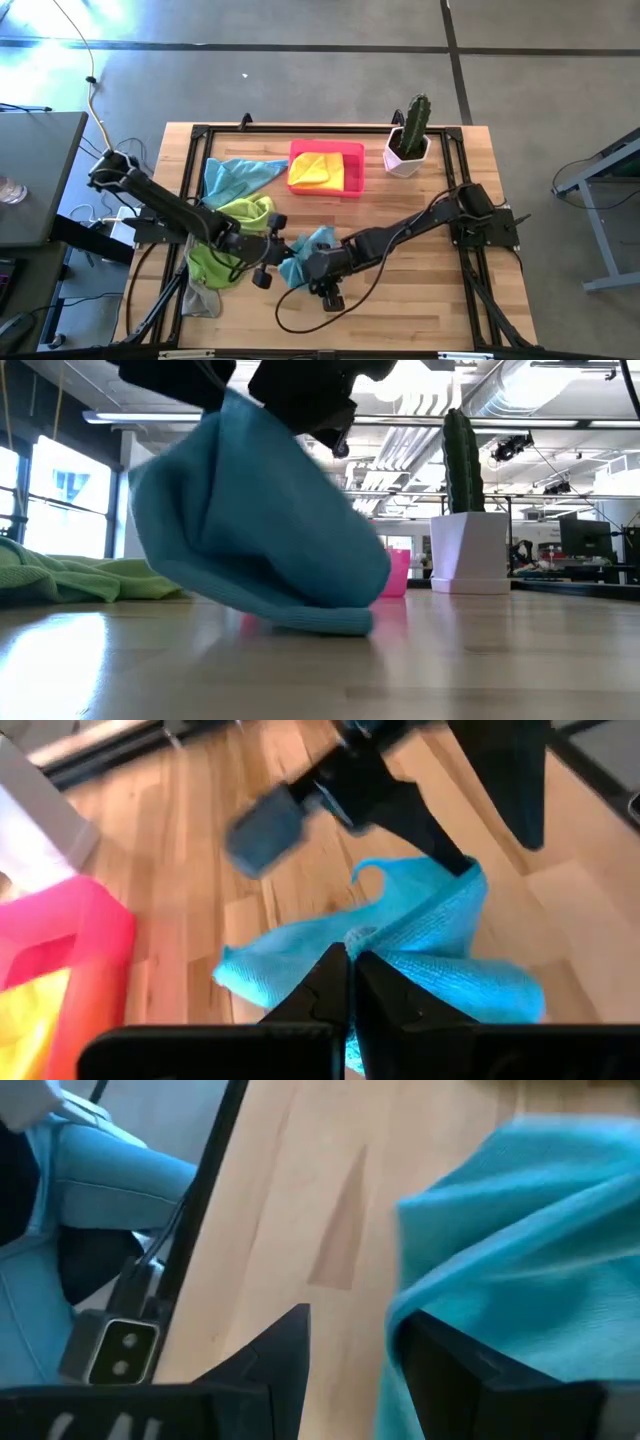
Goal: Fold microfiber towels
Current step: Fold the bottom light blue microfiber cloth on the table
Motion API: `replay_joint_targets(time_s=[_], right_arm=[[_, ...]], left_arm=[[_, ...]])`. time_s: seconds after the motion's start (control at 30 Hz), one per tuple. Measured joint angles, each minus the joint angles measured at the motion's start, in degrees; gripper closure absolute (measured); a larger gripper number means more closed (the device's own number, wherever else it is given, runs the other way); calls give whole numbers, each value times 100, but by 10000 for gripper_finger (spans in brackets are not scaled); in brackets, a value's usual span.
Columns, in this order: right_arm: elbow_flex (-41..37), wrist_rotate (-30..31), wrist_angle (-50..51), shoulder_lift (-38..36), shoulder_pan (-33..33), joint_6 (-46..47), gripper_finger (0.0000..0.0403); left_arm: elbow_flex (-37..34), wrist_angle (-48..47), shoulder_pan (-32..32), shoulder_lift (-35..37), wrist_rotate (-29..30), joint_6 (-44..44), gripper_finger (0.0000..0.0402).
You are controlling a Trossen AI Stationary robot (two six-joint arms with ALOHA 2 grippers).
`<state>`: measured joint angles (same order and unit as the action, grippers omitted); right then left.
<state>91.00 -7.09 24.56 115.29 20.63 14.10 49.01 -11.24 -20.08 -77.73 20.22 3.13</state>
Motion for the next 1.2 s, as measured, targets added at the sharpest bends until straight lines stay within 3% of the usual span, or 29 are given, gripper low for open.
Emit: replay_joint_targets(time_s=[0.23, 0.5, 0.8, 1.0, 1.2], right_arm=[[0, 1145, 196, 1, 232, 345, 263], [0, 1571, 308, 29, 416, 662, 263], [0, 1596, 676, 297, 540, 1108, 266], [0, 1590, 1043, 432, 565, 1306, 301], [0, 1589, 1053, 432, 593, 1426, 364]], left_arm=[[-5, -76, -115, 397, 14, -100, 401], [-10, -137, -220, 559, 140, -146, 401], [-7, -142, -255, 559, 211, -149, 401], [-9, -163, -256, 557, 284, -151, 401], [-9, -368, -257, 557, 297, -315, 401]])
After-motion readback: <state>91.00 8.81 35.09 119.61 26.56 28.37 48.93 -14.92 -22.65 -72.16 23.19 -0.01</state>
